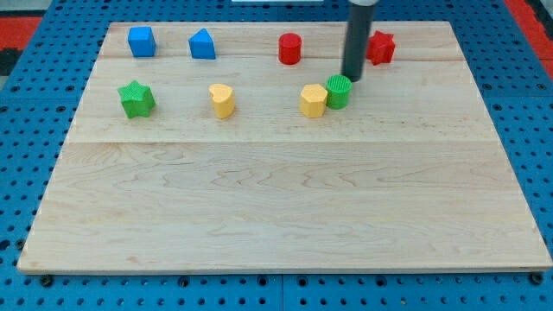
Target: Slide the yellow hexagon to the bottom side of the green circle
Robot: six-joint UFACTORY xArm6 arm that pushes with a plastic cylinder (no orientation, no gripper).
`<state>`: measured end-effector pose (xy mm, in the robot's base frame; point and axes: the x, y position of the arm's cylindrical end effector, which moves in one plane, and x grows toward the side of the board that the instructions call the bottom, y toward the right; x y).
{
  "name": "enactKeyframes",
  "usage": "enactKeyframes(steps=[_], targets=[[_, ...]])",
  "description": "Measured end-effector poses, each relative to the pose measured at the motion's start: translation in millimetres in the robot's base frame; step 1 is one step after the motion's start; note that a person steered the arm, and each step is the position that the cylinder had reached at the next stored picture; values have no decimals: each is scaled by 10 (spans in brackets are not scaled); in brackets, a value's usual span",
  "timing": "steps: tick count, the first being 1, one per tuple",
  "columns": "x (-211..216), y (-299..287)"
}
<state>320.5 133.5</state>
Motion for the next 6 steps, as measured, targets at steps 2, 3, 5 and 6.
enactKeyframes(steps=[2, 3, 5, 6], targets=[[308, -58], [321, -633], [281, -1099], [398, -1102]])
